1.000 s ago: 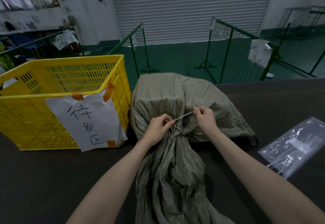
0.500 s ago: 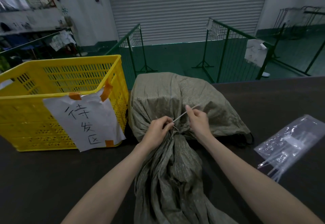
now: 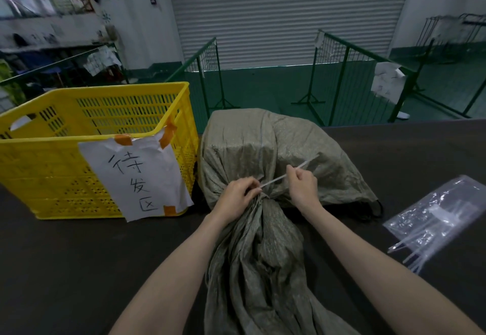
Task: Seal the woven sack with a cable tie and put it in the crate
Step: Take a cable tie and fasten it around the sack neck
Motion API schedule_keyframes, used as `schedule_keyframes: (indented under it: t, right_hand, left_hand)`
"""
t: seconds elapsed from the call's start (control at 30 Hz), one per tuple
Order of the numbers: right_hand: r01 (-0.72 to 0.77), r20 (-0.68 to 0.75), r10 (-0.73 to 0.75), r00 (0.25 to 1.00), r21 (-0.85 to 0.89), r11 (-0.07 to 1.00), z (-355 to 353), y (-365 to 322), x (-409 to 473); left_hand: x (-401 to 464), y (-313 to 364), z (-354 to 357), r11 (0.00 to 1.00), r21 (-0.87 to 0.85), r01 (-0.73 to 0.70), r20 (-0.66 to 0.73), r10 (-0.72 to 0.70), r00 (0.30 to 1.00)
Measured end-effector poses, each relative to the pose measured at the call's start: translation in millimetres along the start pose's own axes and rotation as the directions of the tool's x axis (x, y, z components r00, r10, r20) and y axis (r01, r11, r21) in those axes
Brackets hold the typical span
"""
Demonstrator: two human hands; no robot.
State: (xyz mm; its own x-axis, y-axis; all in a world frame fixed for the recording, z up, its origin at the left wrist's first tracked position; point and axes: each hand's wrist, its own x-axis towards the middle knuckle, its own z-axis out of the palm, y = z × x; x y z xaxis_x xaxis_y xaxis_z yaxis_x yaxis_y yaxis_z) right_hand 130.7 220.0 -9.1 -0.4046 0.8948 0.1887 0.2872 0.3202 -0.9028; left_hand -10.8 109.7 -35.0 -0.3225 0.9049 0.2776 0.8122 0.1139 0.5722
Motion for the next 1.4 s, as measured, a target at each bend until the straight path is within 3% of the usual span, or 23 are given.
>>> schedule_keyframes:
  t: [0.23, 0.33, 0.47, 0.73, 1.23, 1.4]
  right_hand:
    - [-0.039, -0.046, 0.04, 0.998, 0.02, 0.999, -26.2, 9.7, 10.6]
    - [-0.101, 0.047, 0.096, 0.994, 0.125, 0.987, -17.7, 9.8, 7.0]
    - [-0.018, 0.218, 0.024, 0.976, -0.028, 0.999, 2.2, 4.1, -3.8]
    - [0.115, 0.182, -0.089, 0.979, -0.135, 0.984, -3.4, 8.5, -4.4]
    - [0.117, 0.164, -0.109, 0.98, -0.04, 0.992, -9.1, 10.6, -7.4]
    - [0.102, 0.248, -0.094, 0.964, -0.018, 0.995, -16.2, 14.6, -11.5]
  left_hand:
    - [3.1, 6.8, -1.5, 0.996, 0.074, 0.042, -0.007, -0.042, 0.999]
    - [-0.9, 10.9, -1.1, 0.997, 0.06, 0.038, -0.006, -0.038, 0.999]
    - [-5.3, 12.7, -1.8, 0.997, 0.072, 0.035, 0.004, -0.035, 0.999]
    - [-8.3, 12.2, -4.5, 0.947, 0.3, 0.113, -0.075, -0.095, 0.993]
    - [-4.7, 18.2, -6.6, 0.945, 0.268, 0.189, -0.041, -0.185, 0.982]
    - [-7.7, 14.1, -4.4, 0.954, 0.208, 0.216, -0.041, -0.213, 0.976]
